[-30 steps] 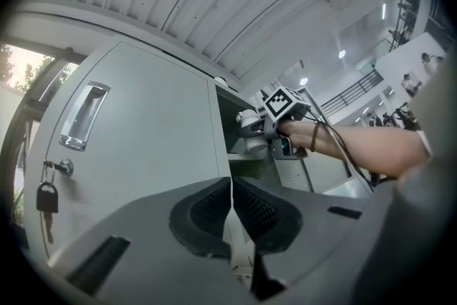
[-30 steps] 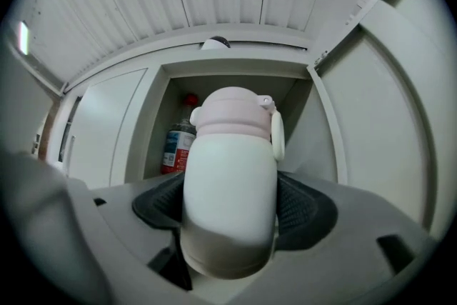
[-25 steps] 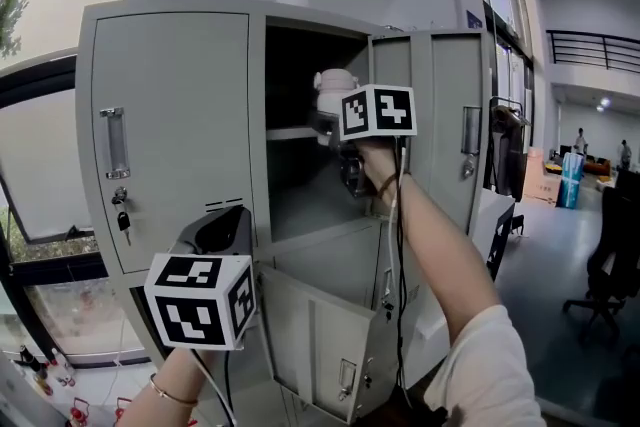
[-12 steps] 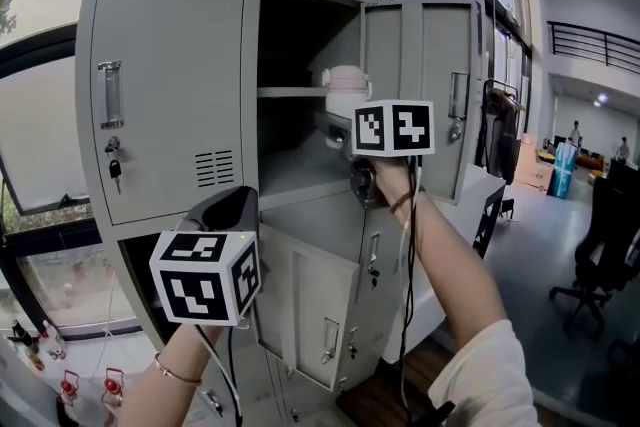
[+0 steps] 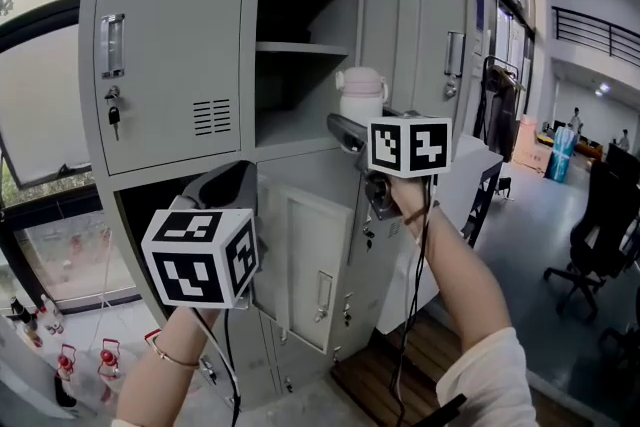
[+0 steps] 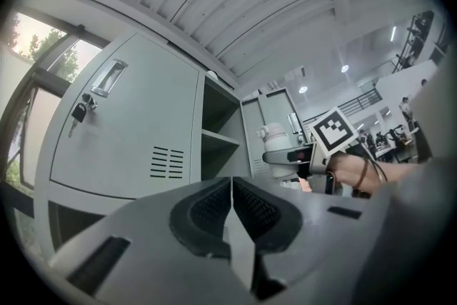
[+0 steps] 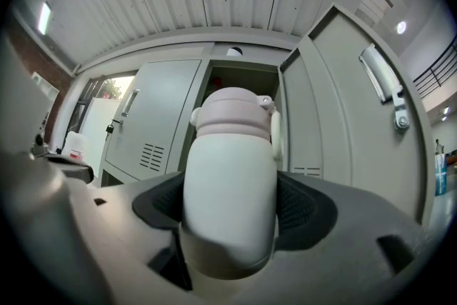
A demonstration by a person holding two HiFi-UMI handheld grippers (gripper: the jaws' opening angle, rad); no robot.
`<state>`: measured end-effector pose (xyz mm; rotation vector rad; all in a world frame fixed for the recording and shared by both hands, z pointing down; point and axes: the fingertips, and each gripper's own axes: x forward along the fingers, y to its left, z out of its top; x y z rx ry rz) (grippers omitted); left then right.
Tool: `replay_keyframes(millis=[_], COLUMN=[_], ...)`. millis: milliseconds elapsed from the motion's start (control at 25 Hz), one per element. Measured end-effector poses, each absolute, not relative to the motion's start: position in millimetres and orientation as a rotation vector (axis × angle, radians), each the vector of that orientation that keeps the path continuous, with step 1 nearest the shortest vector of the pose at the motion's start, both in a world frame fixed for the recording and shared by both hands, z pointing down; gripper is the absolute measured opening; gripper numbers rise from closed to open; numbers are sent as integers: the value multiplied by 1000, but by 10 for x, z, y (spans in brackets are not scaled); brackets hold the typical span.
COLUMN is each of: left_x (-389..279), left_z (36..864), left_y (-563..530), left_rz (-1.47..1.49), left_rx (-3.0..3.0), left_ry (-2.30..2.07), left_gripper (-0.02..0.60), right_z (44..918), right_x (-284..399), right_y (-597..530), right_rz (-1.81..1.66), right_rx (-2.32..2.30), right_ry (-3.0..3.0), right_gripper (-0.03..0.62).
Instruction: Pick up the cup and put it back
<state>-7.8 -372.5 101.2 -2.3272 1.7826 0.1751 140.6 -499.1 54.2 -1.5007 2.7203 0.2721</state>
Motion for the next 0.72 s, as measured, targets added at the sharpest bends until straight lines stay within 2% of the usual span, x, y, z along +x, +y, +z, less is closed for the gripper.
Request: replay_keyframes(millis=[720], left_x=[280], left_z=[2131], left_y=[-3220], left_rz=[136], left_rx=[-2470], left_ry=[1862], left_gripper=[11], right_z=[2020], right_x=[2025], right_y=[-3836], right_rz=[242], right_rx=[-1640], right_ry=[2649], right_gripper=[345])
